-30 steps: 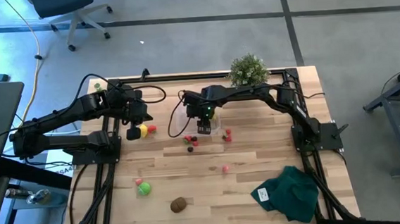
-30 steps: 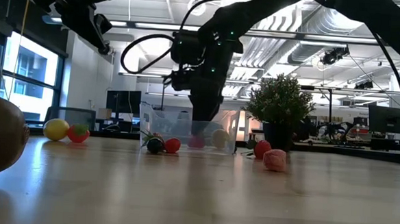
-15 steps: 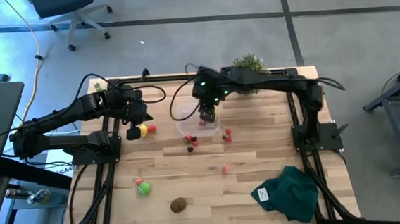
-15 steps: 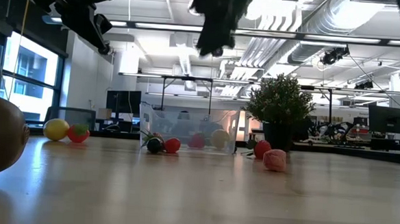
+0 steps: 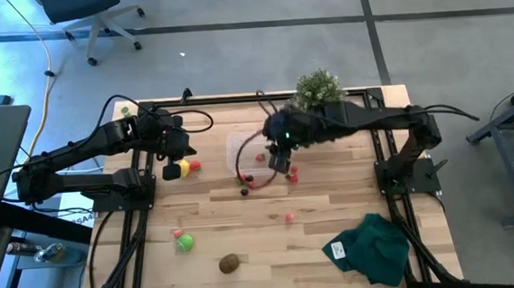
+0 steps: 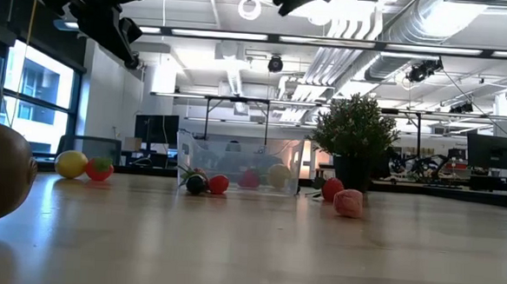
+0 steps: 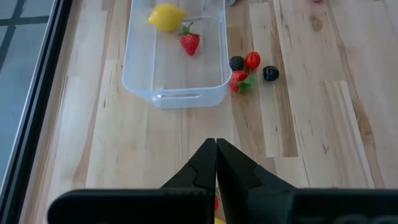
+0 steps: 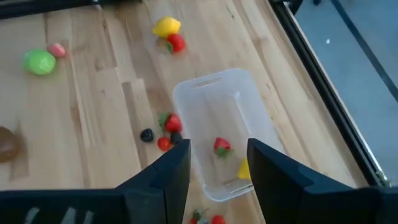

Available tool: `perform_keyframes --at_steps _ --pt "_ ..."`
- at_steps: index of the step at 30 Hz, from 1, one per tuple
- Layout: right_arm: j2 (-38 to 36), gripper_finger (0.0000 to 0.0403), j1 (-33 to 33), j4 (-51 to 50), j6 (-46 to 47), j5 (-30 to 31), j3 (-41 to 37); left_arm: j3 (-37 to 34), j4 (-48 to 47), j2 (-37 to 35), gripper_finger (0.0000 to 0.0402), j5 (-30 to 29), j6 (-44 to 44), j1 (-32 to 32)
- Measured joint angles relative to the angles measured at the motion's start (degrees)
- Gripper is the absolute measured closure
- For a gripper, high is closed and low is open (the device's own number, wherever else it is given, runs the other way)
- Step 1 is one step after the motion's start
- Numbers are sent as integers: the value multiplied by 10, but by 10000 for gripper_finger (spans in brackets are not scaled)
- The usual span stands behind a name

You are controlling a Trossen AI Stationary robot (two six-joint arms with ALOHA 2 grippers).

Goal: Pick and placing Produce into tupperware
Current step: Put the red strawberry into the transparent bin

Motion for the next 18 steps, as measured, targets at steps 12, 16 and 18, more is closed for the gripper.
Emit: perform_keyframes --at_steps 12,16,18 --pt "-205 253 58 353 153 21 -434 0 1 0 399 0 0 0" --pt "-261 253 73 432 202 30 -558 0 1 0 399 0 0 0" --pt "-272 253 83 456 220 48 -609 0 1 0 399 0 0 0"
